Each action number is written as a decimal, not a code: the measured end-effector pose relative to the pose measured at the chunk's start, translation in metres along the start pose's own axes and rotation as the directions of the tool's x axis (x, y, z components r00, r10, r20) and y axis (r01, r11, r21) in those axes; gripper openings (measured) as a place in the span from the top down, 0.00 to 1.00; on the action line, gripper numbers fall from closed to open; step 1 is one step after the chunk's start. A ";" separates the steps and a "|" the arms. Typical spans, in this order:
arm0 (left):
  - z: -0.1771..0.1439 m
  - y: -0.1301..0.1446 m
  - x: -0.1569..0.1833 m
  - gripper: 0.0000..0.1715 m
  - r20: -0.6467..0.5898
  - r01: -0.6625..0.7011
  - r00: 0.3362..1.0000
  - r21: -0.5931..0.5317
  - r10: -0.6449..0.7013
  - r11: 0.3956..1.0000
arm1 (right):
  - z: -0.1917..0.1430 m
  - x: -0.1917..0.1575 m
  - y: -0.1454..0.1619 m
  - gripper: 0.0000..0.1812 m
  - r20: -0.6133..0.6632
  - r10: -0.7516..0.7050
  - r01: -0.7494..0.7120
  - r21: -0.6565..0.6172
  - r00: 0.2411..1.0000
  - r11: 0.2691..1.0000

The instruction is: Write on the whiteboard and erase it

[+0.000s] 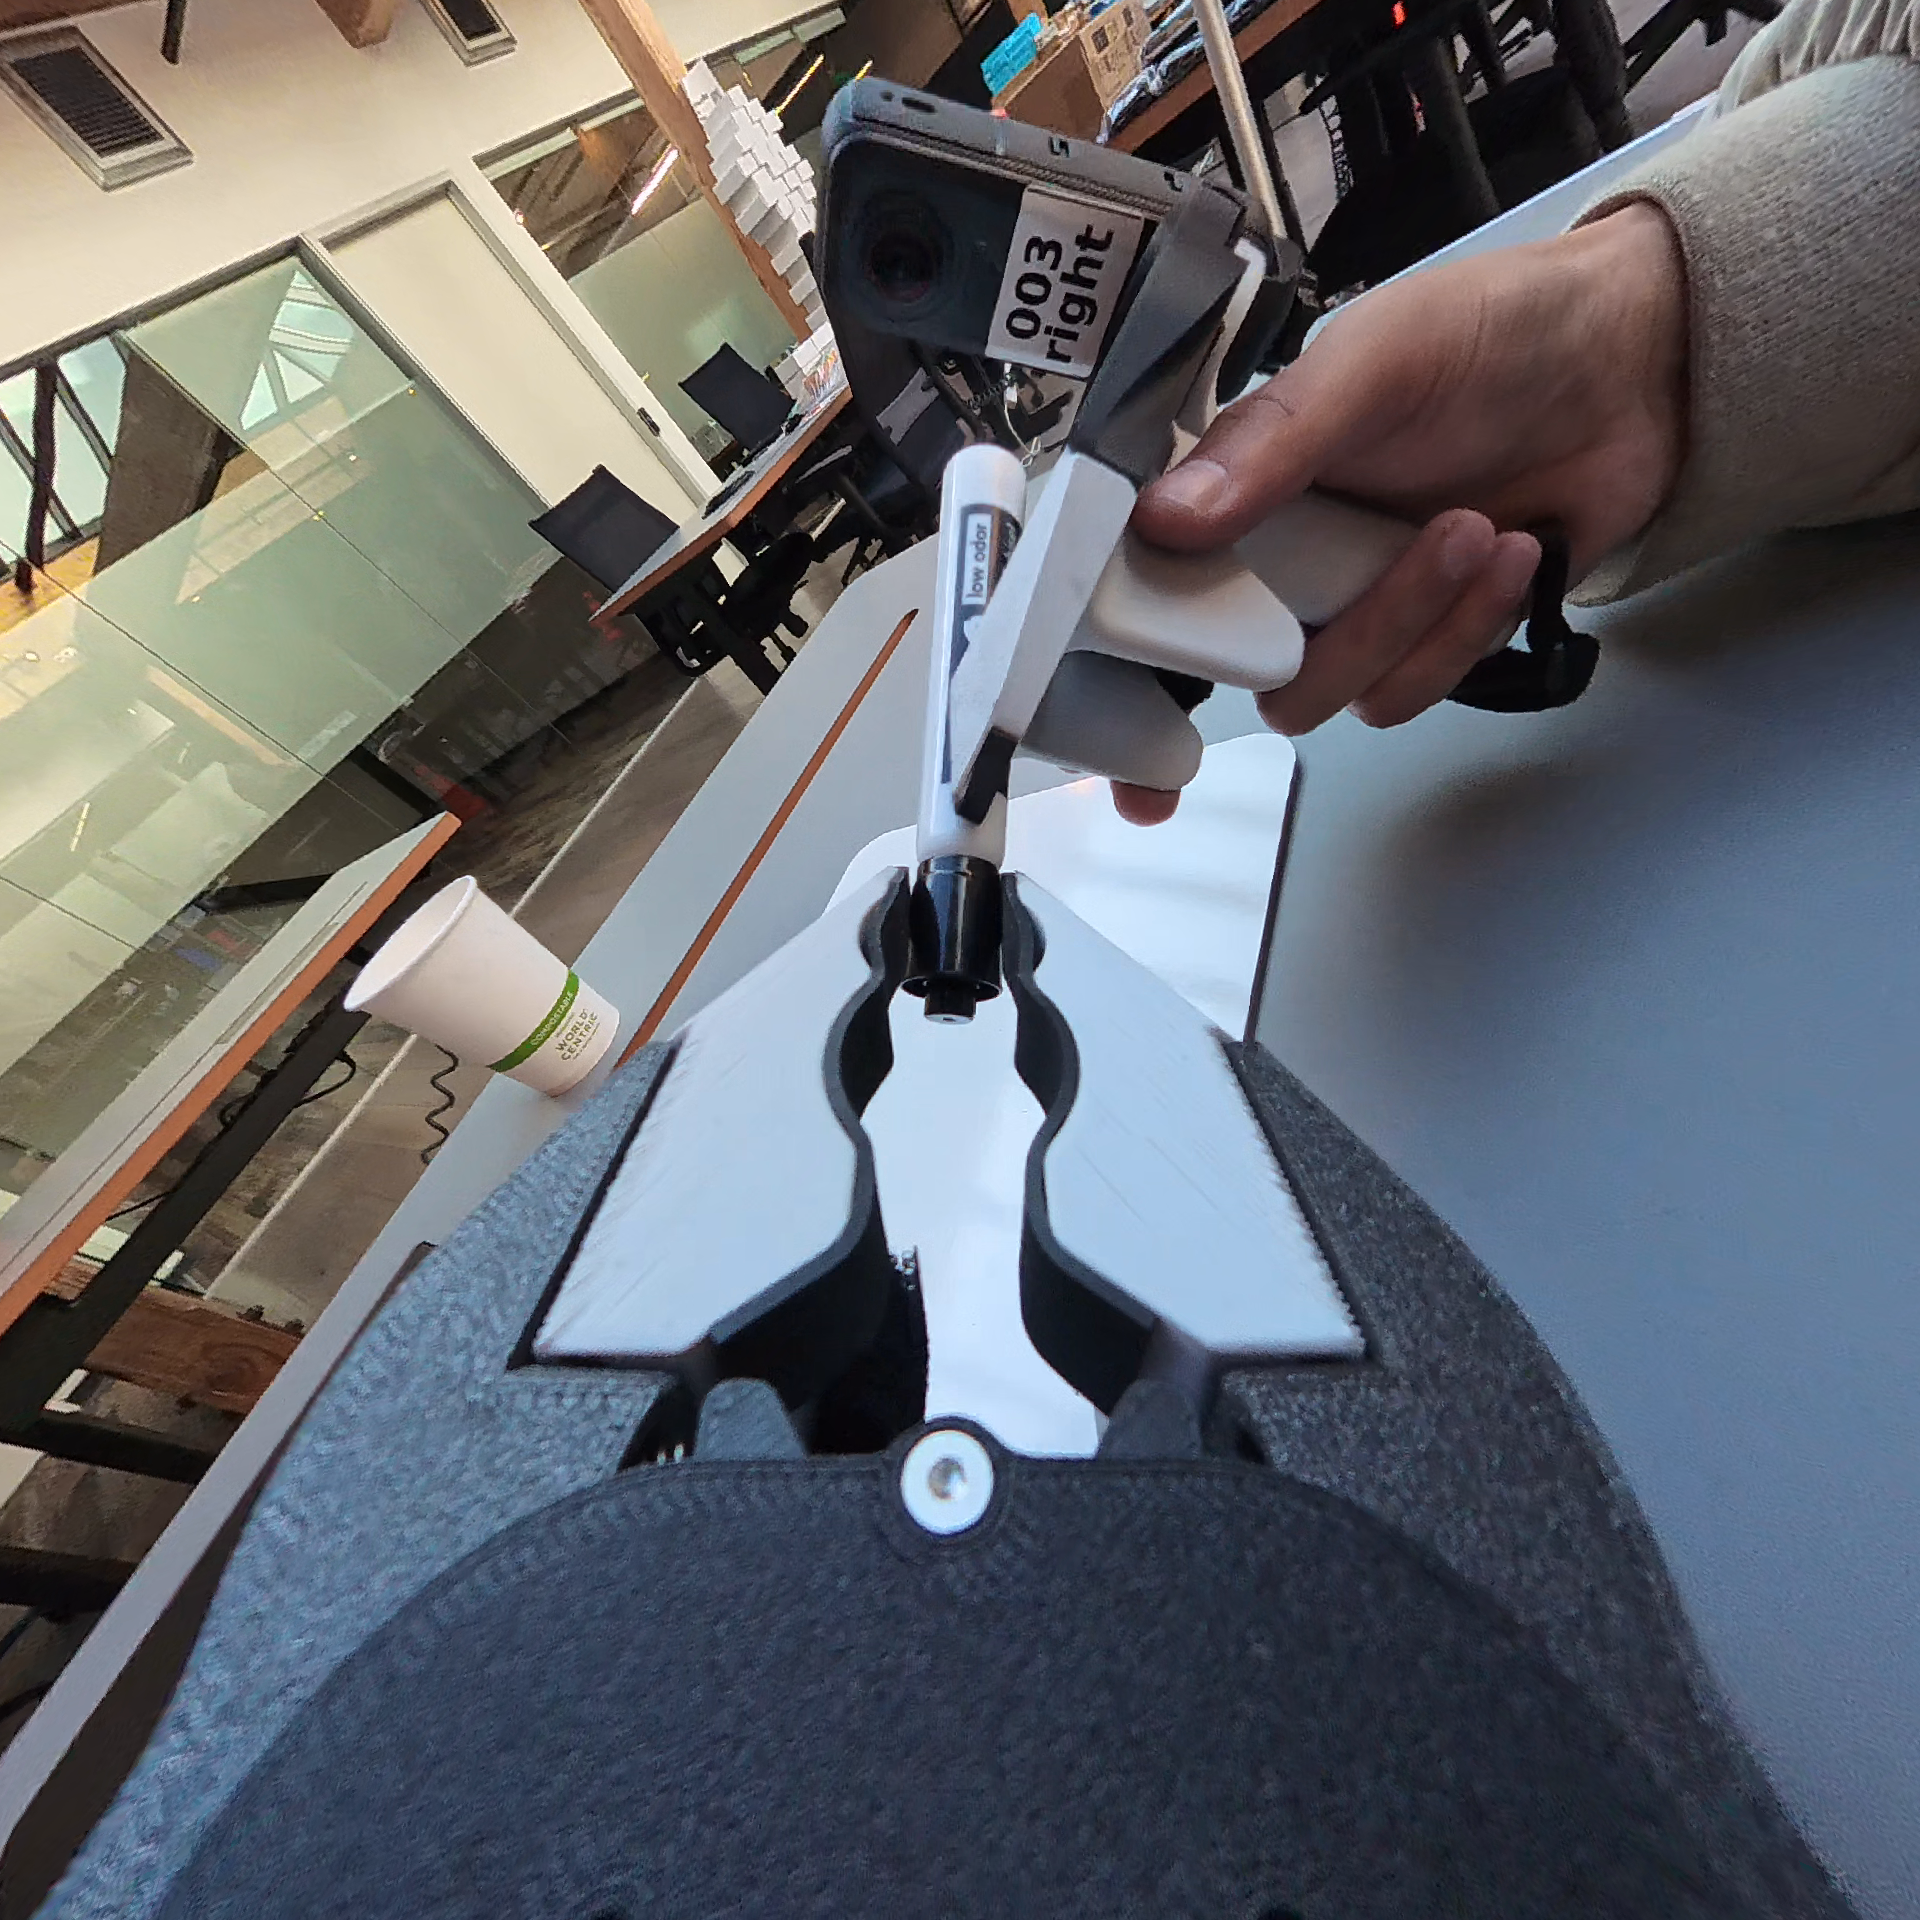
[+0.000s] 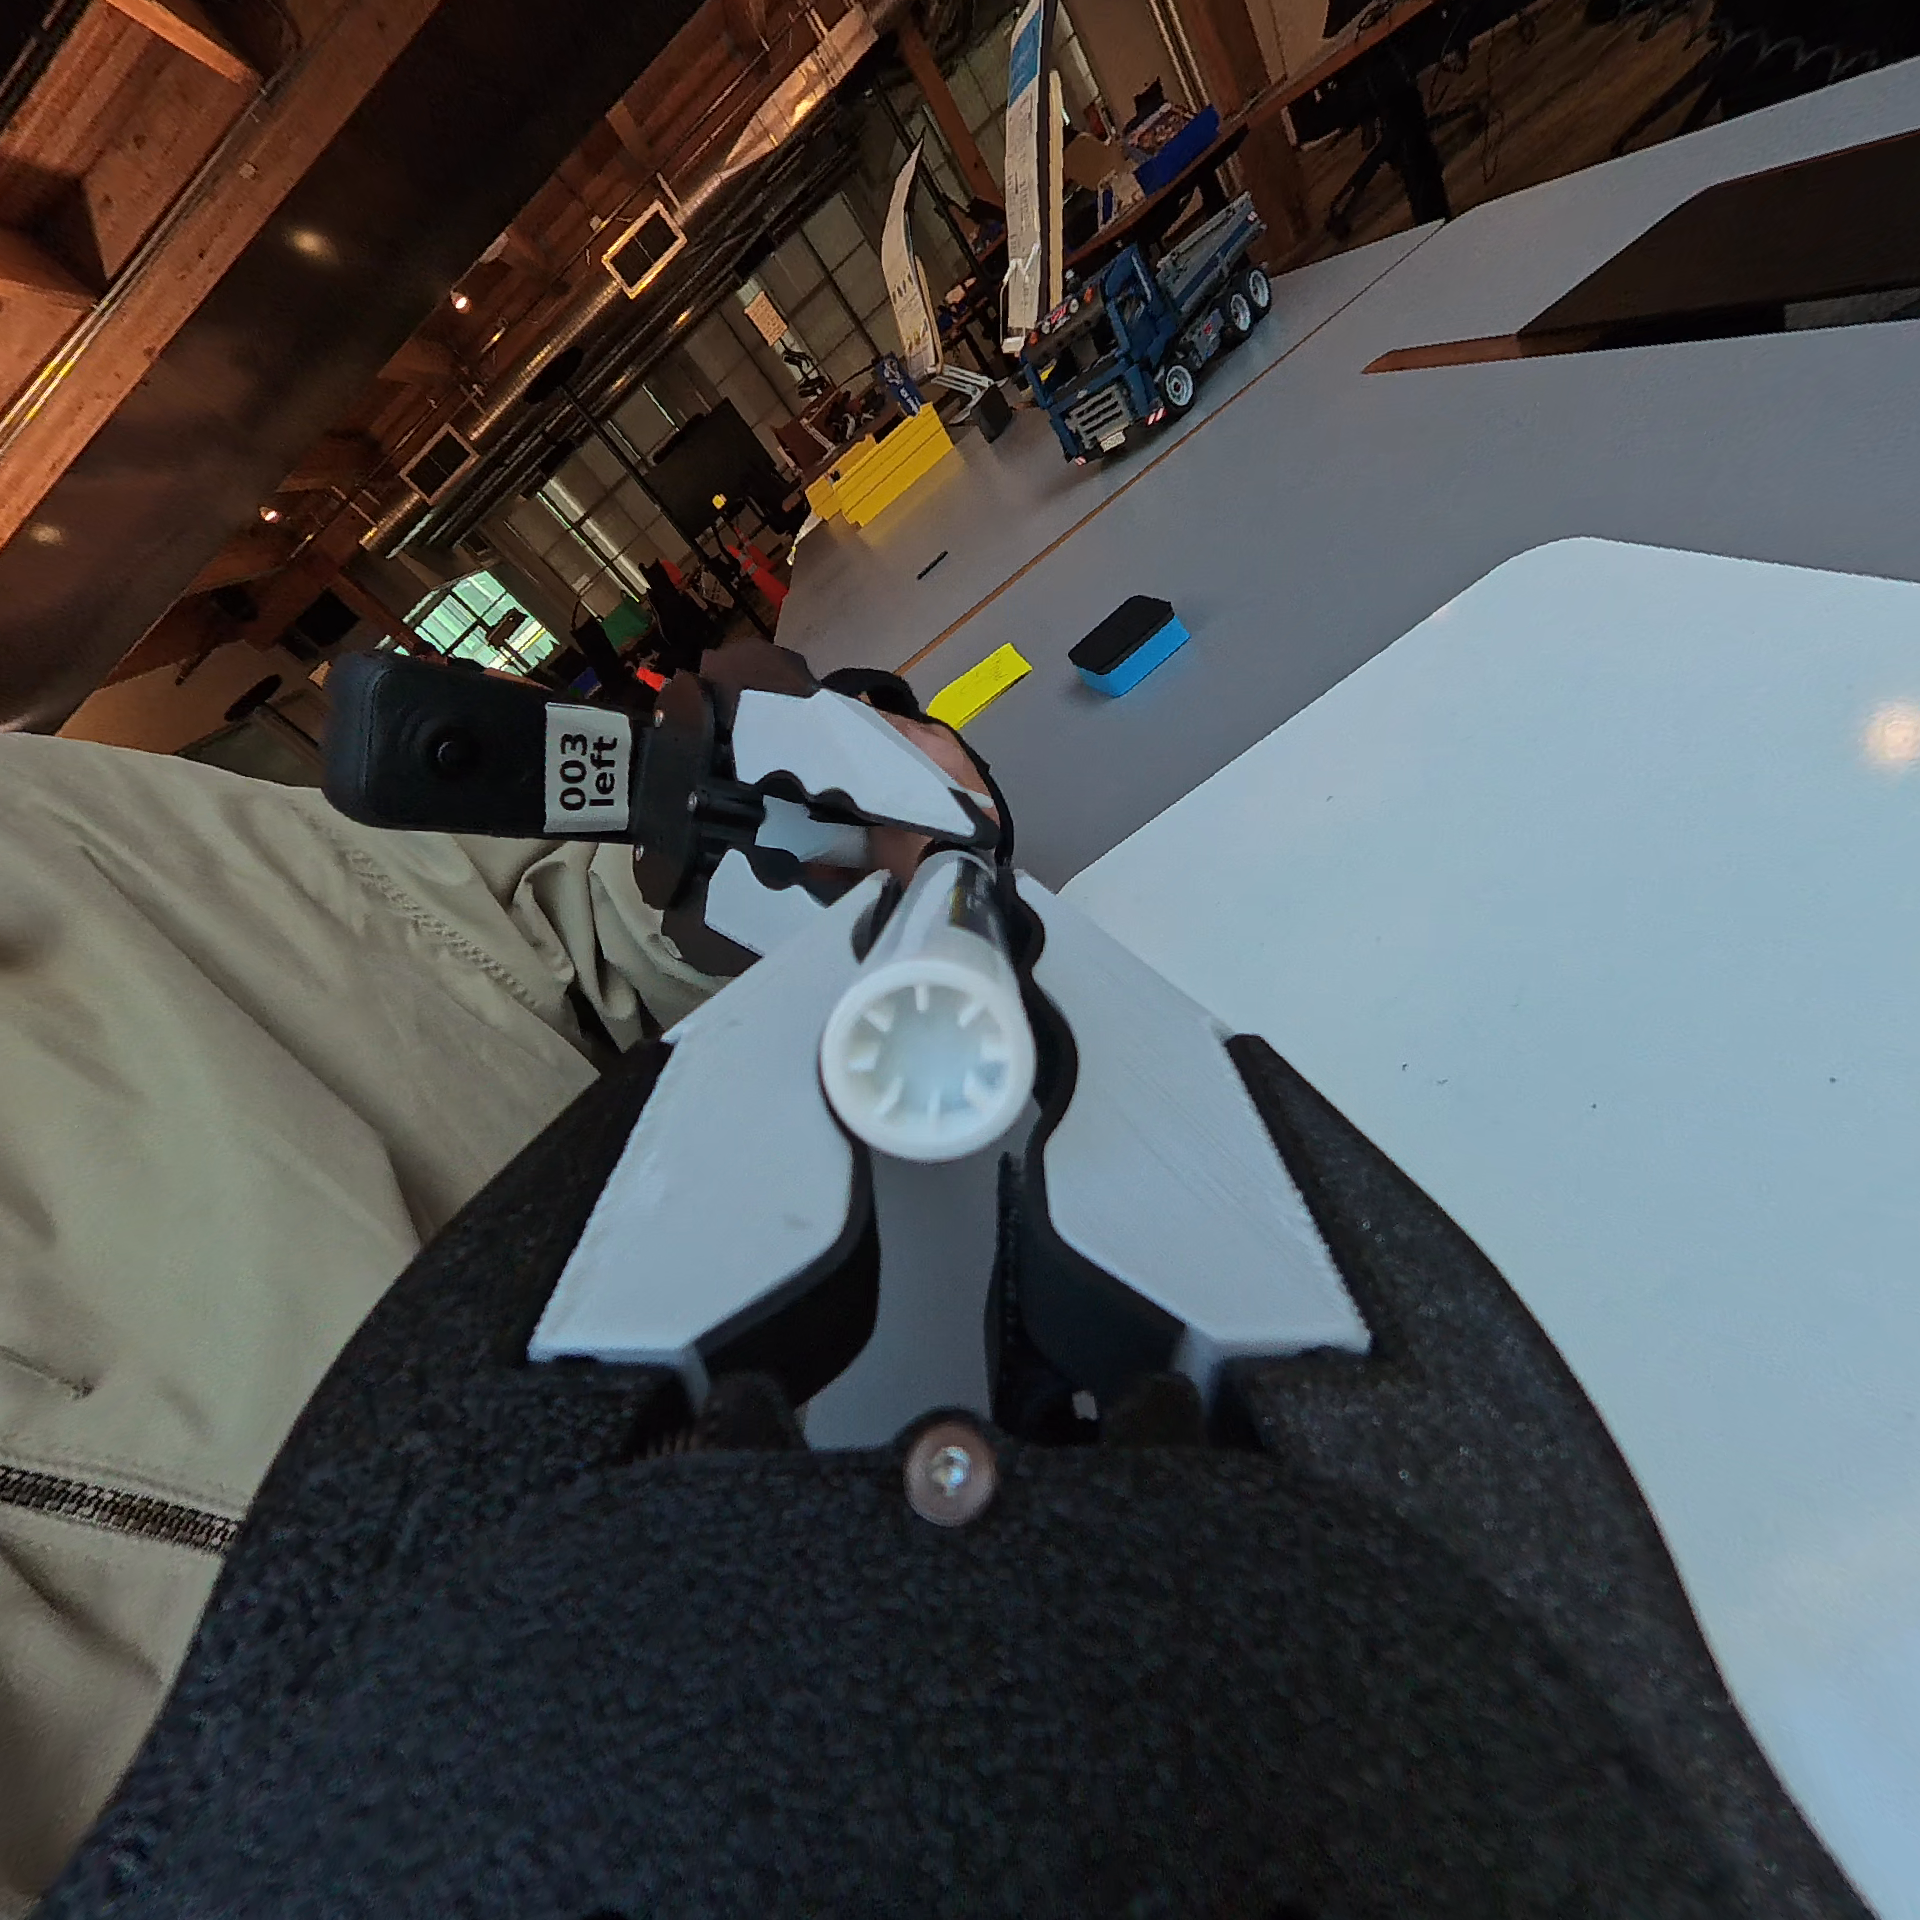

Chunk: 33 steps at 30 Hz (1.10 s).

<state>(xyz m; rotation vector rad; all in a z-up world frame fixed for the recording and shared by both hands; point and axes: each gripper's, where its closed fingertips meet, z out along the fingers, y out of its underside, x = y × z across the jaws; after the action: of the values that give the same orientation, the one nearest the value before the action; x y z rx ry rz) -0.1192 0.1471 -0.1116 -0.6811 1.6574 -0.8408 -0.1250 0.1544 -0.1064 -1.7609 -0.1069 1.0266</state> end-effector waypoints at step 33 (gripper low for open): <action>0.000 -0.005 0.023 0.90 -0.122 0.041 0.992 -0.024 -0.044 0.999 | -0.016 -0.006 0.016 0.90 0.090 0.013 -0.005 -0.091 0.996 0.996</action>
<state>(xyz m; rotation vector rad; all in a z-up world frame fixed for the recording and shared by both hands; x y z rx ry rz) -0.1245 0.1264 -0.1208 -0.6935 1.7694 -0.9121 -0.1244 0.1328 -0.1141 -1.7975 -0.2053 1.1237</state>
